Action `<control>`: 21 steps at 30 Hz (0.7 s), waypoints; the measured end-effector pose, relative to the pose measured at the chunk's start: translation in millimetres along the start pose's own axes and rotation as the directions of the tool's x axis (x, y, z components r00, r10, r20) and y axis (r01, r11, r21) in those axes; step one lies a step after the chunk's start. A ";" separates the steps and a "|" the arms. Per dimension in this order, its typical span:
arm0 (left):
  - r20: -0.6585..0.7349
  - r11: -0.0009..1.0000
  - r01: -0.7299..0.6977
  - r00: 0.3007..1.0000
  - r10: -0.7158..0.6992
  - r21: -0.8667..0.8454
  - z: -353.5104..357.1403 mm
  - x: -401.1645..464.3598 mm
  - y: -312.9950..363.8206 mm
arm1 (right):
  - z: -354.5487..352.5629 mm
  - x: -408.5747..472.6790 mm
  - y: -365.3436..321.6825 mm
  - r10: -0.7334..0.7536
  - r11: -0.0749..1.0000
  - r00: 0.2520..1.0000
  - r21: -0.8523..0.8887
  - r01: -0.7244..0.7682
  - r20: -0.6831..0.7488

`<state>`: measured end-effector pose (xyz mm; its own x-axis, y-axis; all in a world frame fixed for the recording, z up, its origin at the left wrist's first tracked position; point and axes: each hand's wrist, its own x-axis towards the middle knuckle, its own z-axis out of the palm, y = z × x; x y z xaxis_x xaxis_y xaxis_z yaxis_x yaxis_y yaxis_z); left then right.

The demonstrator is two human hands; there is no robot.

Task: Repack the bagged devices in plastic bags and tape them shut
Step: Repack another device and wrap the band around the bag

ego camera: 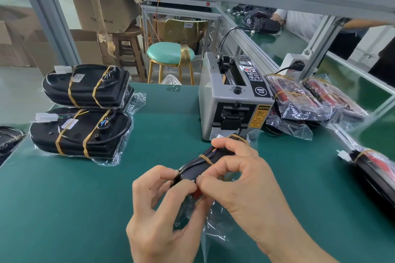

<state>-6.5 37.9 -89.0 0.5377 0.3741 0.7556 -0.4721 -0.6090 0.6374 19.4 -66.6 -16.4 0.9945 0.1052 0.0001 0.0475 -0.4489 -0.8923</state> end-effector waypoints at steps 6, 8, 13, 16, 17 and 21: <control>0.031 1.000 -0.001 1.000 0.002 -0.029 -4.4 1.0 -4.4 | -8.8 10.4 7.6 0.040 0.967 0.999 0.251 -0.030 -0.034; 0.043 0.999 0.005 0.999 -0.004 -0.041 -5.6 1.1 -5.2 | -11.3 11.7 7.4 0.049 0.952 0.998 0.304 -0.038 -0.027; 0.008 1.000 0.025 1.000 -0.024 -0.019 -1.8 2.3 -2.5 | -2.1 5.5 5.2 -0.035 0.996 0.999 0.075 0.036 -0.021; -0.005 0.999 0.037 0.999 -0.037 -0.007 -0.9 3.7 0.8 | 4.0 4.5 4.5 -0.099 0.994 0.995 -0.037 0.099 -0.007; -0.002 0.999 0.045 0.999 -0.045 -0.008 -1.9 3.2 0.9 | 3.5 6.0 5.9 -0.099 0.995 0.995 -0.020 0.099 -0.016; 0.048 0.998 0.056 0.997 -0.055 -0.012 -7.2 2.3 2.0 | 0.9 9.4 16.3 -0.084 0.994 0.993 0.056 0.089 -0.081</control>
<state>-11.3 42.5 -84.8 0.5959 0.3732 0.7111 -0.4498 -0.5784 0.6805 29.5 -72.1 -31.4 0.9912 0.0701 0.1120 0.1305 -0.3875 -0.9126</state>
